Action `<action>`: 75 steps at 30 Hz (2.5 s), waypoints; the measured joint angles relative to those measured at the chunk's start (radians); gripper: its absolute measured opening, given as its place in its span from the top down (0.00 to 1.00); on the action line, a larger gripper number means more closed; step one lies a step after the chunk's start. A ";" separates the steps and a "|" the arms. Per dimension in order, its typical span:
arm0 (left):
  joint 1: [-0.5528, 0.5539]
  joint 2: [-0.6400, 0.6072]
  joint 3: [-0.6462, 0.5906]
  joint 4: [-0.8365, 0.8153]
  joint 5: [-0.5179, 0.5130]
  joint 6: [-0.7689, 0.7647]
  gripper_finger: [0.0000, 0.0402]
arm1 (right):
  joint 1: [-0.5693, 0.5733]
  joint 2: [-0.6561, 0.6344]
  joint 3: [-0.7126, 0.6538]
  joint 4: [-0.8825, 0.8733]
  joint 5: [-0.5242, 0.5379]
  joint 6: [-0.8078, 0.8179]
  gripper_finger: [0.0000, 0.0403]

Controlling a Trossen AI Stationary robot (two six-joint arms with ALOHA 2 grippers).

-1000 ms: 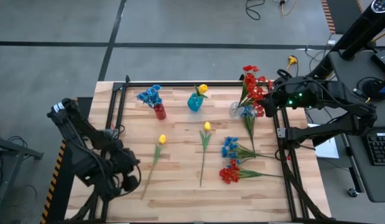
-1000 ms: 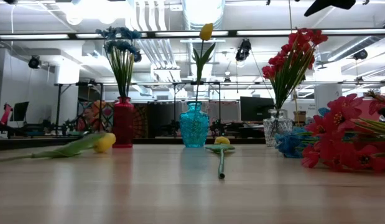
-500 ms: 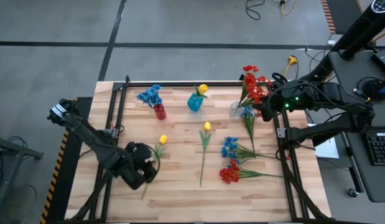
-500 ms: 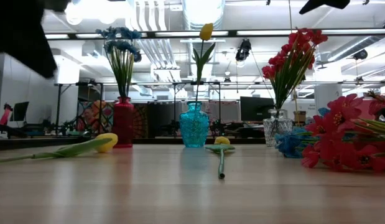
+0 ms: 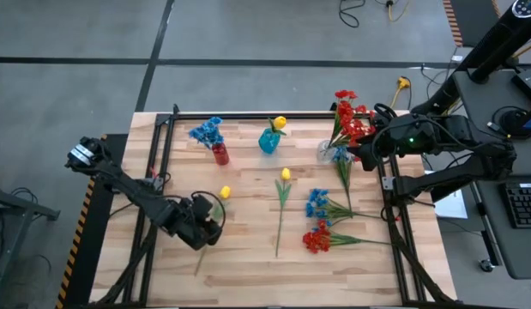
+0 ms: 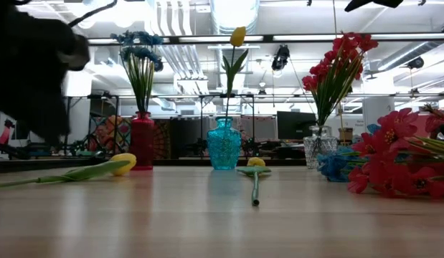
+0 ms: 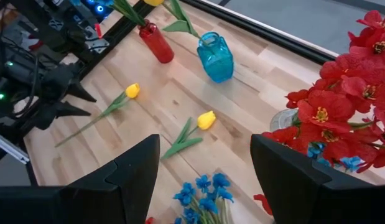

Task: Sort flowers into vase by color
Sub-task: Put the left yellow flower into the blue vase

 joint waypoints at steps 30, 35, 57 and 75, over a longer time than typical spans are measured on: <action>-0.052 0.344 0.131 -0.081 0.066 -0.026 0.98 | 0.063 0.045 0.000 0.007 0.001 0.017 0.40; -0.061 0.330 0.127 -0.082 0.043 -0.025 0.99 | 0.103 0.044 0.000 0.007 0.014 0.044 0.40; -0.099 -0.101 0.118 0.342 -0.368 0.729 1.00 | 0.428 0.094 0.021 0.284 0.221 -0.113 0.40; -0.031 0.015 -0.177 1.680 -0.146 1.655 1.00 | 0.581 0.423 0.019 0.569 0.404 -0.377 0.40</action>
